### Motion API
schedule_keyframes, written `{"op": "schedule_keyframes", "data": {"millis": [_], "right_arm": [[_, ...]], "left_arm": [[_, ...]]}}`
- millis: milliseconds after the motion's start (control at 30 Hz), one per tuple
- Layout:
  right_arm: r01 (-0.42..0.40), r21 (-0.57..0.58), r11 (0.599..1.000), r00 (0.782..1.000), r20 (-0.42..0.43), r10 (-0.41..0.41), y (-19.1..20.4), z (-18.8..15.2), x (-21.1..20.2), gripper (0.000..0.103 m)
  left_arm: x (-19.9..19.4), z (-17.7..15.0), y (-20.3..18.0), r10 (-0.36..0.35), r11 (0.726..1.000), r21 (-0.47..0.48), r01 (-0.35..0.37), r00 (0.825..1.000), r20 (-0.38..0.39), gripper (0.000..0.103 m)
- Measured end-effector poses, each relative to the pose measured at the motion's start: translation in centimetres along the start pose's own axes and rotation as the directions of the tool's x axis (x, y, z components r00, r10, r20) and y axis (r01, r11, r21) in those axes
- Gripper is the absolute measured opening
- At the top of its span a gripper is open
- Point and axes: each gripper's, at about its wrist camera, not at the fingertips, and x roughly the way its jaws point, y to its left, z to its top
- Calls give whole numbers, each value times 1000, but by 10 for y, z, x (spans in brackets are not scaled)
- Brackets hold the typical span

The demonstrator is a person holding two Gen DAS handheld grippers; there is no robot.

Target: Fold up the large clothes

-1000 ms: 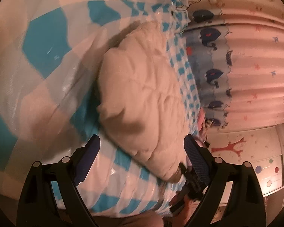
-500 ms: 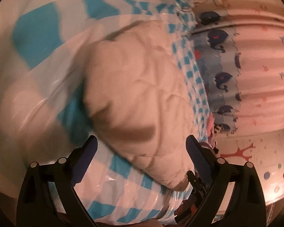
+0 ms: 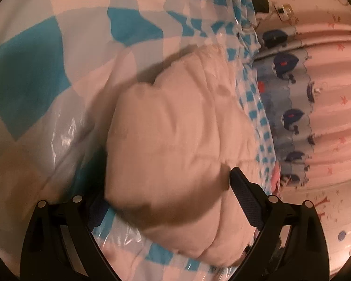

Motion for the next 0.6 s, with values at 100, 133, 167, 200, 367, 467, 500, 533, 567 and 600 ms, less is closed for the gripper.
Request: {"op": "schedule_keyframes", "data": {"millis": [100,133,167,200,367,467,500,533,567,600], "right_arm": [[24,-32,999,1000,-15,-25,5,-2,5,97],[38,-50,998,999,-19,-39,7,-2,7,97],[42,-52,998,999,-18,-43,8,-5,8,97],[42,-49,998,999,-17,-43,8,-6,8,97],[0,10,1000,999,-32,0,-1,-5,7,97],[-20,57,998,998,-55,23,-2,-2,-4,97],[-20,50,999,999,-46,22,2,-2,-13,97],[-14,16,1000,1000,-24,15,11,-3,-23,97],[0,-22,1000,1000,-1,0,21,-3,-32,97],[20,-72,997,999,29,-18,33,-2,-40,97]], "left_arm": [[4,3,-13,-12,999,39,11,1000,17,84],[8,4,-14,-6,999,45,6,1000,9,71],[15,7,-12,4,999,38,-3,1000,-10,65],[18,9,-10,-9,1000,17,9,1000,-24,55],[3,6,-30,-40,995,94,43,999,-30,31],[-22,0,-50,-107,983,145,113,993,-51,26],[-34,-4,-56,-125,977,169,133,991,-55,25],[-45,-8,-60,-135,970,195,143,989,-57,25],[-60,-14,-63,-139,963,227,147,989,-52,25],[-72,-18,-63,-138,957,251,144,990,-41,25]]}}
